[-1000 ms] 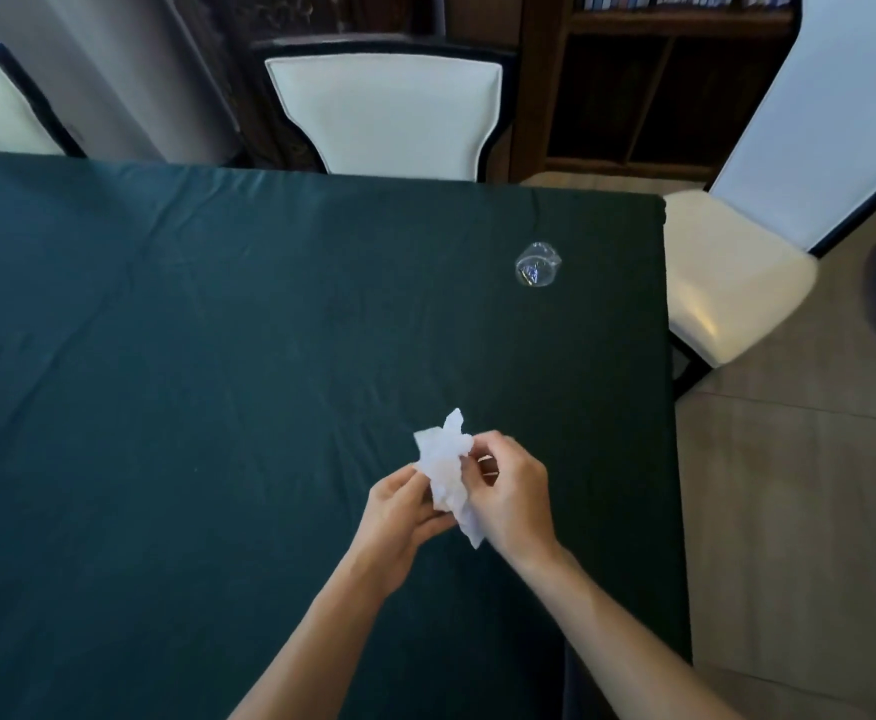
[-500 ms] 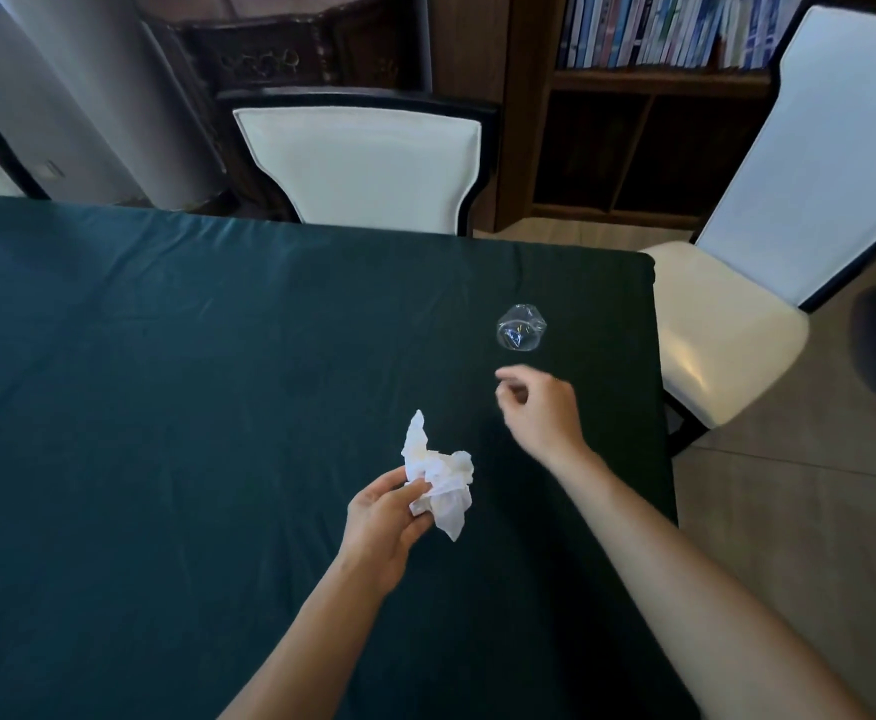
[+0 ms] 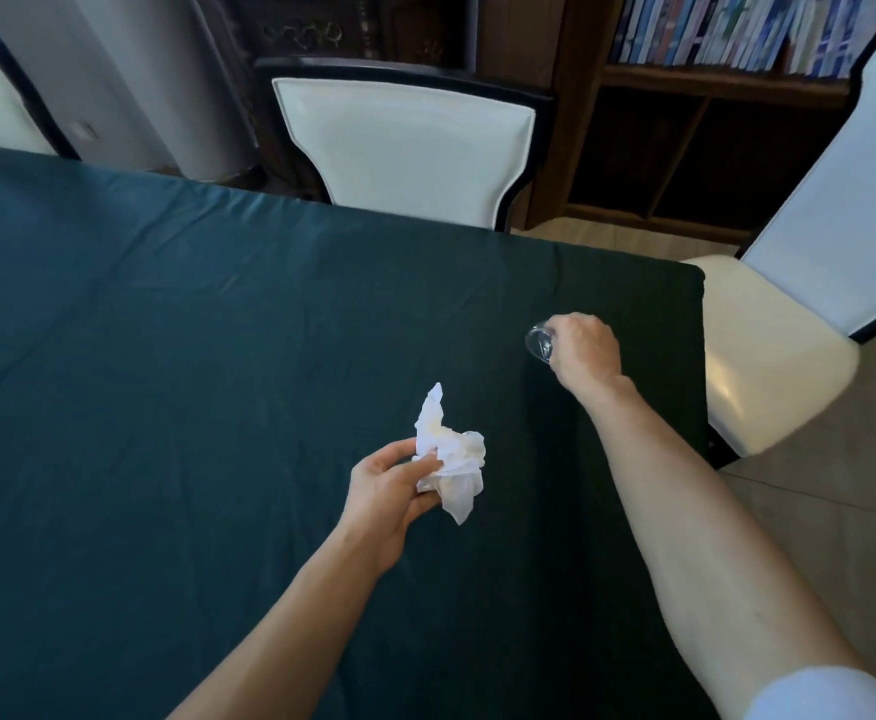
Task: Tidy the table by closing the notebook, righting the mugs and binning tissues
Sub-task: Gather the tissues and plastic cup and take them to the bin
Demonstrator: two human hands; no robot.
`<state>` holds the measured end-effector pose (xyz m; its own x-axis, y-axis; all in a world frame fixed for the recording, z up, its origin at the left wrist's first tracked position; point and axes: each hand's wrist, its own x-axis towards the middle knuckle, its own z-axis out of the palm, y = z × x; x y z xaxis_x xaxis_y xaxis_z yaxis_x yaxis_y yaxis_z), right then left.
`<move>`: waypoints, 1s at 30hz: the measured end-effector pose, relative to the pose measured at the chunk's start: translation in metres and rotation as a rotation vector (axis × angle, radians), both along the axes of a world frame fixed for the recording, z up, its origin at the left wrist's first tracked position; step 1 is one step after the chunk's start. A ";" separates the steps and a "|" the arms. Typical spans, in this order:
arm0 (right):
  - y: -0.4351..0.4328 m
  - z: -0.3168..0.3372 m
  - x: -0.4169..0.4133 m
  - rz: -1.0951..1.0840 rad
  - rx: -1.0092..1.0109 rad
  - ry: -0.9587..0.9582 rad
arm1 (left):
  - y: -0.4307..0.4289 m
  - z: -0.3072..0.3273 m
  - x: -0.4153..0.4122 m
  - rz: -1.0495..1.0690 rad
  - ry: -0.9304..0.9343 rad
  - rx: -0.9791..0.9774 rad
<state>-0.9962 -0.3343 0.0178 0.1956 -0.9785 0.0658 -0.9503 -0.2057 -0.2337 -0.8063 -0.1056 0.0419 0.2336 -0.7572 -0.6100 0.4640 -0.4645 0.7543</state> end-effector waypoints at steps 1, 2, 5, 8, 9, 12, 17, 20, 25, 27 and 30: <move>0.001 0.004 0.002 -0.002 -0.011 -0.010 | 0.000 0.001 0.003 -0.002 -0.008 -0.004; 0.004 0.009 0.005 -0.006 -0.026 -0.057 | 0.001 0.001 0.006 -0.004 -0.017 -0.005; 0.031 0.031 0.023 0.030 -0.138 -0.400 | 0.004 0.004 0.018 0.008 -0.035 0.004; 0.093 0.059 0.045 0.174 -0.195 -0.743 | 0.010 0.009 0.031 0.040 -0.059 0.028; 0.116 0.065 0.050 0.242 -0.179 -0.788 | 0.012 0.012 0.033 0.044 -0.064 0.031; 0.177 0.074 0.063 0.362 -0.217 -0.755 | 0.020 0.029 0.036 0.014 -0.058 0.019; 0.236 0.083 0.083 0.371 -0.226 -0.720 | 0.052 0.064 0.051 -0.014 -0.066 -0.033; 0.254 0.103 0.095 0.393 -0.258 -0.708 | 0.079 0.086 0.071 -0.019 -0.057 -0.059; 0.295 0.151 0.132 0.464 -0.334 -0.682 | 0.136 0.130 0.112 -0.014 -0.089 -0.120; 0.320 0.170 0.154 0.531 -0.337 -0.668 | 0.166 0.149 0.134 0.010 -0.120 -0.141; 0.361 0.195 0.191 0.640 -0.313 -0.660 | 0.218 0.174 0.170 0.051 -0.124 -0.157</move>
